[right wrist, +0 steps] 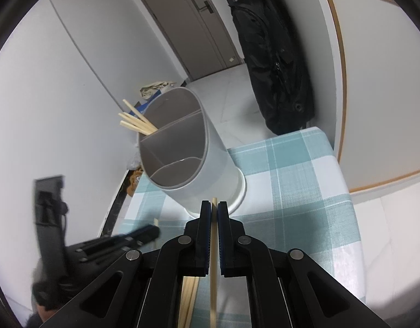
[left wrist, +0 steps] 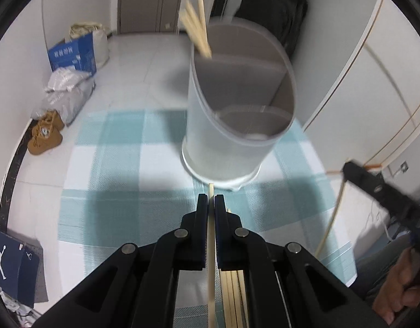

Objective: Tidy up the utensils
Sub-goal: 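Raise both held chopsticks and carry them over the utensil holder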

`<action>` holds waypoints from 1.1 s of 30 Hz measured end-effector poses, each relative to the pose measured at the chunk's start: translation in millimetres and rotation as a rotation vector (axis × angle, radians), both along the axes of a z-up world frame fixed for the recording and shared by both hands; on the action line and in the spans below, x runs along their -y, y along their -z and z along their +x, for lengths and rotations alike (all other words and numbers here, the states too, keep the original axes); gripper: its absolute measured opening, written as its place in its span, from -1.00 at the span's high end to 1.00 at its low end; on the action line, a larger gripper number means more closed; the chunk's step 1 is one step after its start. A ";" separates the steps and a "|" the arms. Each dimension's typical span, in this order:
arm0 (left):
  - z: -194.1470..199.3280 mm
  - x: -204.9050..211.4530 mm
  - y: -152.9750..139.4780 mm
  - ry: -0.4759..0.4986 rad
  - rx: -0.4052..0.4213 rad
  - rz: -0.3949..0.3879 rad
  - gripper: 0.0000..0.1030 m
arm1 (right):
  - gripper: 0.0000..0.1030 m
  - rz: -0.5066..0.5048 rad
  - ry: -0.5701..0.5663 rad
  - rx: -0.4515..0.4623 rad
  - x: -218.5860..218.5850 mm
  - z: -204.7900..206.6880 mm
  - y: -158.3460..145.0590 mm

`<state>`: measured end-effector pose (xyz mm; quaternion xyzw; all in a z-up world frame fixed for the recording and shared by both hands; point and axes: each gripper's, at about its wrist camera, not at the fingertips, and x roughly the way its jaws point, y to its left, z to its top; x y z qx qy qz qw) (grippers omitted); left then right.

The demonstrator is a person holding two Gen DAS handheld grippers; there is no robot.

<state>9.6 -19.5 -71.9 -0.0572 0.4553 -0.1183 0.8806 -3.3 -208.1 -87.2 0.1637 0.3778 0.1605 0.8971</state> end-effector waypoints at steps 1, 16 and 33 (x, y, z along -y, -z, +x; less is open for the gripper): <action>-3.2 -1.5 -5.4 -0.002 0.025 0.002 0.98 | 0.92 -0.004 -0.004 0.010 -1.2 -3.0 -2.1; -28.0 -0.3 -40.0 0.044 0.122 -0.005 0.99 | 0.93 -0.004 -0.043 0.175 -15.8 -43.6 -29.0; -31.9 13.3 -79.9 0.055 0.221 -0.023 0.99 | 0.93 -0.032 -0.027 0.228 -18.0 -48.8 -40.0</action>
